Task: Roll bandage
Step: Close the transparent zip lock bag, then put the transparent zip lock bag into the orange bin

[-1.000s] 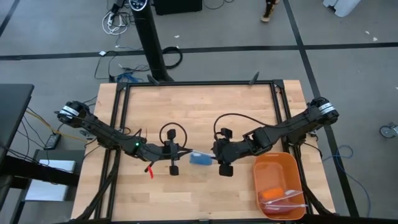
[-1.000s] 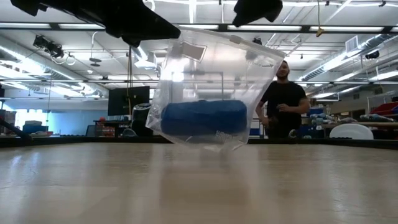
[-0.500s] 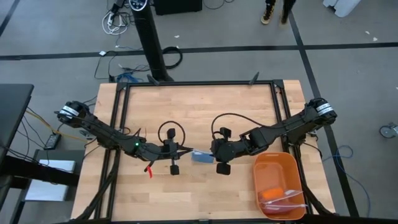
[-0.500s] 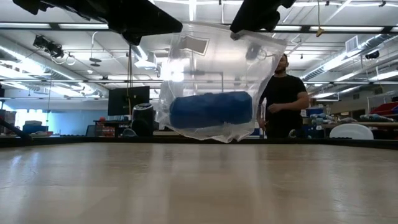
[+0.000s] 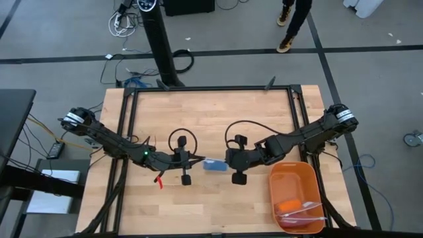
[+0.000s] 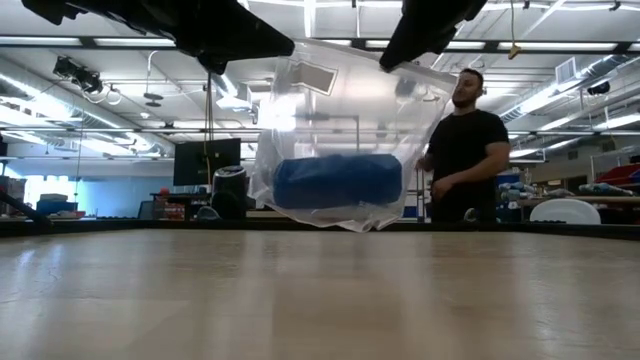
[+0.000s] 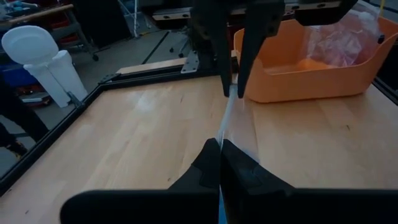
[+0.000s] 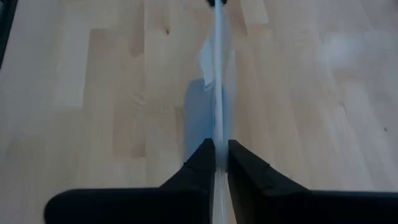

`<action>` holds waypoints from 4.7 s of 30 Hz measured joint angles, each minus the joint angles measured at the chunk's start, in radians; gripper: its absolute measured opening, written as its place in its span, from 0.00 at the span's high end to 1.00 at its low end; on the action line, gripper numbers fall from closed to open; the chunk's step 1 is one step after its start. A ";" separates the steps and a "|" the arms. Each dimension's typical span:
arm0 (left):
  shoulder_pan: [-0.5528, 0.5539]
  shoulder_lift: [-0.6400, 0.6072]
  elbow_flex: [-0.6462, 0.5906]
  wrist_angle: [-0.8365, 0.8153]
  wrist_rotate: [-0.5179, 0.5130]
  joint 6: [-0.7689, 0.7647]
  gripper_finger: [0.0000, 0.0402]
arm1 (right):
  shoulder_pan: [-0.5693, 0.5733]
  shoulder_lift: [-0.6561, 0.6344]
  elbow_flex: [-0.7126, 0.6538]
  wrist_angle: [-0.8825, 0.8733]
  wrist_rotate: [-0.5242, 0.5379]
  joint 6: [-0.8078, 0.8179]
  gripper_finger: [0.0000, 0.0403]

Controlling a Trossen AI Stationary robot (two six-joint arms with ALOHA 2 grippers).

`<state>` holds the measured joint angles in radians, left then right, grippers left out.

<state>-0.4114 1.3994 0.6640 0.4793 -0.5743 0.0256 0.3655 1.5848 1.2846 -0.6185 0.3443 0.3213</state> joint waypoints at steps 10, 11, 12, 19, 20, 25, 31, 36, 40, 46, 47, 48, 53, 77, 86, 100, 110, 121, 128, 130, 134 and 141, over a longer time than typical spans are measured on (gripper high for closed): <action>0.000 0.000 0.000 -0.002 -0.004 0.000 0.99 | 0.007 0.000 0.002 -0.065 -0.030 0.047 0.93; 0.000 0.000 0.000 -0.003 -0.007 0.000 0.99 | 0.008 0.000 0.001 -0.079 -0.037 0.053 0.93; 0.000 0.000 0.000 -0.003 -0.007 0.000 0.99 | 0.010 0.000 0.001 -0.090 -0.039 0.059 0.93; 0.000 0.000 0.000 -0.003 -0.007 0.000 0.99 | 0.021 -0.001 0.001 -0.142 -0.043 0.094 0.95; 0.000 0.000 0.000 -0.003 -0.007 0.000 0.99 | 0.022 -0.001 0.001 -0.147 -0.045 0.099 0.95; 0.000 0.000 0.000 -0.002 -0.007 0.000 0.99 | 0.032 -0.003 0.001 -0.184 -0.052 0.124 0.94; -0.001 0.000 0.000 0.000 -0.006 -0.001 0.99 | 0.048 -0.003 0.004 -0.192 -0.049 0.141 0.93; -0.001 -0.002 0.001 0.005 -0.016 -0.004 0.99 | 0.056 -0.001 0.053 -0.242 -0.054 0.142 0.81; -0.001 -0.002 0.002 0.003 -0.015 -0.005 0.99 | 0.067 -0.004 0.132 -0.299 0.012 0.141 0.68; -0.001 -0.002 0.007 0.040 -0.011 -0.010 0.99 | 0.056 -0.001 0.181 -0.200 0.044 0.068 0.56; -0.001 -0.002 0.015 0.041 -0.011 -0.007 0.99 | 0.048 0.001 0.180 -0.188 0.042 0.048 0.56; -0.001 -0.002 0.022 0.042 -0.011 -0.006 0.99 | 0.040 0.001 0.180 -0.178 0.040 0.034 0.56; 0.000 -0.002 0.055 0.041 -0.011 -0.001 0.99 | 0.012 0.001 0.180 -0.145 0.003 -0.009 0.57; -0.016 -0.003 0.093 0.067 -0.050 0.127 0.79 | 0.059 -0.008 0.383 -0.500 0.098 -0.044 0.99; -0.063 -0.094 0.089 -0.012 -0.153 0.103 0.62 | 0.194 -0.009 0.566 -0.836 0.061 0.108 1.00; -0.076 -0.173 0.064 -0.060 -0.204 0.083 0.61 | 0.484 -0.013 0.601 -0.953 -0.052 0.598 1.00; -0.082 -0.173 0.065 -0.176 -0.222 -0.012 0.60 | 0.535 -0.005 0.393 -0.953 -0.314 0.787 1.00; -0.082 -0.173 0.065 -0.183 -0.223 -0.019 0.60 | 0.571 -0.005 0.285 -0.934 -0.430 0.803 1.00; -0.082 -0.173 0.065 -0.186 -0.223 -0.027 0.60 | 0.601 -0.001 0.284 -0.857 -0.360 0.756 1.00; -0.082 -0.173 0.065 -0.187 -0.223 -0.027 0.60 | 0.613 -0.001 0.273 -0.855 -0.360 0.748 1.00; -0.082 -0.173 0.065 -0.193 -0.222 -0.029 0.61 | 0.640 -0.001 0.224 -0.837 -0.358 0.757 1.00; -0.082 -0.173 0.065 -0.209 -0.222 -0.030 0.61 | 0.652 0.000 0.188 -0.683 -0.255 0.750 1.00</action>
<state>-0.4938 1.2266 0.7288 0.2701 -0.7966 -0.0048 1.0172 1.5852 1.4728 -1.3011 0.0892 1.0714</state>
